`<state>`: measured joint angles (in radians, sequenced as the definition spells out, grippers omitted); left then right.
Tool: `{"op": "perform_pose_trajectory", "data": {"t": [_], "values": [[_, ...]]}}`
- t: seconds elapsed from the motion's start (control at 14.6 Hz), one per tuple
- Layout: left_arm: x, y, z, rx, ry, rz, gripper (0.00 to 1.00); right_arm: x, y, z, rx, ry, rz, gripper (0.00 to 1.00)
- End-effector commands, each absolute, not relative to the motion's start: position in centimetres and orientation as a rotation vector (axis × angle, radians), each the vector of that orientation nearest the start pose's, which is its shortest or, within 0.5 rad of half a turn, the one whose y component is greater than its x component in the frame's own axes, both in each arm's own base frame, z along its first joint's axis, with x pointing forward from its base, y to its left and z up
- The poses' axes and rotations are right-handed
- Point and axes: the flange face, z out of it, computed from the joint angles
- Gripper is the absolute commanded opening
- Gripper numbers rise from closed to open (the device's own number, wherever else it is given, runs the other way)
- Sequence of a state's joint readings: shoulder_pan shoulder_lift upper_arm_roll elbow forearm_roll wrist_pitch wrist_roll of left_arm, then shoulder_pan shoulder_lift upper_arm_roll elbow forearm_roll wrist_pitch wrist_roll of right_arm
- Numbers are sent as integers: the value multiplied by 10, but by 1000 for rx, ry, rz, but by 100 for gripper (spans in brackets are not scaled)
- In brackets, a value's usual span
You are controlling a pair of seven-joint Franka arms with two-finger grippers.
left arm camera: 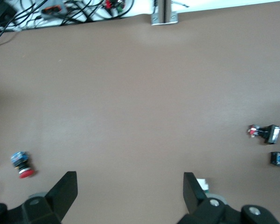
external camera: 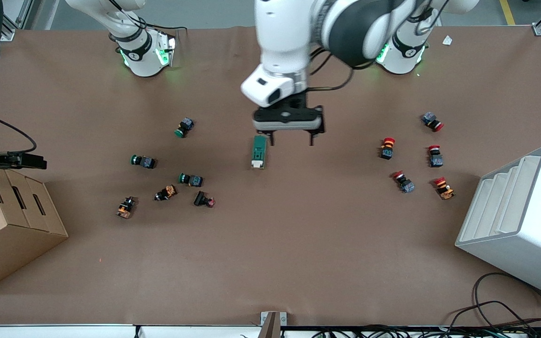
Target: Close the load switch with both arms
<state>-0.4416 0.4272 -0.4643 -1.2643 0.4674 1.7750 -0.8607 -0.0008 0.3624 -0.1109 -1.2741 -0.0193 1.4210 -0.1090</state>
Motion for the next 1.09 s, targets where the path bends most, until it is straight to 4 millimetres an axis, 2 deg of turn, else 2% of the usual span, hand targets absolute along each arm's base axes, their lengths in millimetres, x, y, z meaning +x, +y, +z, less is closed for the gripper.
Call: {"op": "perform_pose_trajectory", "data": {"t": [0.0, 0.07, 0.14, 0.2, 0.27, 0.41, 0.61, 0.75, 0.89, 1.02], "values": [[504, -454, 556, -3024, 71, -391, 100, 638, -57, 538, -3149, -10, 360, 100], [507, -444, 563, -3047, 42, -375, 100, 637, -54, 538, -3146, -17, 372, 100], [512, -426, 578, -3079, 13, -355, 100, 637, -52, 539, -3139, -18, 370, 100], [513, -416, 583, -3089, 44, -337, 100, 637, -49, 539, -3122, -27, 365, 100], [522, -396, 589, -3084, 53, -318, 100, 635, -48, 540, -3117, -29, 379, 100], [540, -346, 607, -3104, 66, -258, 100, 632, -47, 545, -3115, -34, 376, 100], [569, -253, 622, -3105, 174, -171, 100, 631, -48, 551, -3120, -26, 362, 100], [570, -212, 627, -3068, 211, -110, 100, 630, -48, 554, -3117, -34, 354, 100], [574, -161, 640, -3066, 194, -83, 100, 621, -45, 578, -3123, -41, 285, 100], [573, -126, 651, -3075, 239, -81, 100, 614, -43, 578, -3118, -45, 303, 100]]}}
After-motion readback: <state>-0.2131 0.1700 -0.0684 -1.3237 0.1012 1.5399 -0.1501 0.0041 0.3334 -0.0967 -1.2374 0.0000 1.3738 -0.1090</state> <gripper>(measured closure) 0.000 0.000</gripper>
